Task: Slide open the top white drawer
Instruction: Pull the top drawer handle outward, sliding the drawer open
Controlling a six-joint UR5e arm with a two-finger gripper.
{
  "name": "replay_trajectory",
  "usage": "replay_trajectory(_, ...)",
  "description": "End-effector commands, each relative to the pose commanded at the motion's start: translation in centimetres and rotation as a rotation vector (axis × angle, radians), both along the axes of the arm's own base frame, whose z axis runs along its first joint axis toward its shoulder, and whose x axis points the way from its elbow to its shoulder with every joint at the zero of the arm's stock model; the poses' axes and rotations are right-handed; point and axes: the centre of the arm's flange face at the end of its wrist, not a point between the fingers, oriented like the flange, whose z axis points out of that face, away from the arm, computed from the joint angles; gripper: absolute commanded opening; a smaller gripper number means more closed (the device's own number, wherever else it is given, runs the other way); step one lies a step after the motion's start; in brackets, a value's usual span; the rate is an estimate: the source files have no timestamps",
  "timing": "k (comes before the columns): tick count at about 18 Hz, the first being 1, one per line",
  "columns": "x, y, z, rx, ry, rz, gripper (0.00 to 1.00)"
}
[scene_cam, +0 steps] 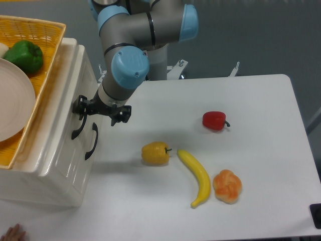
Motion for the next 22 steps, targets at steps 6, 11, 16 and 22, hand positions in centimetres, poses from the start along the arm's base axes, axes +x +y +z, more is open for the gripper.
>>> replay_trajectory(6, -0.5, -0.2, 0.5, -0.015, 0.053, -0.014, 1.0)
replay_trajectory(11, -0.6, -0.3, 0.4, -0.028, 0.068, -0.018, 1.0)
replay_trajectory(16, -0.9, -0.2, 0.9, -0.029, 0.088, -0.023, 1.0)
replay_trajectory(22, -1.1, -0.2, 1.1, -0.032, 0.109, -0.041, 1.0)
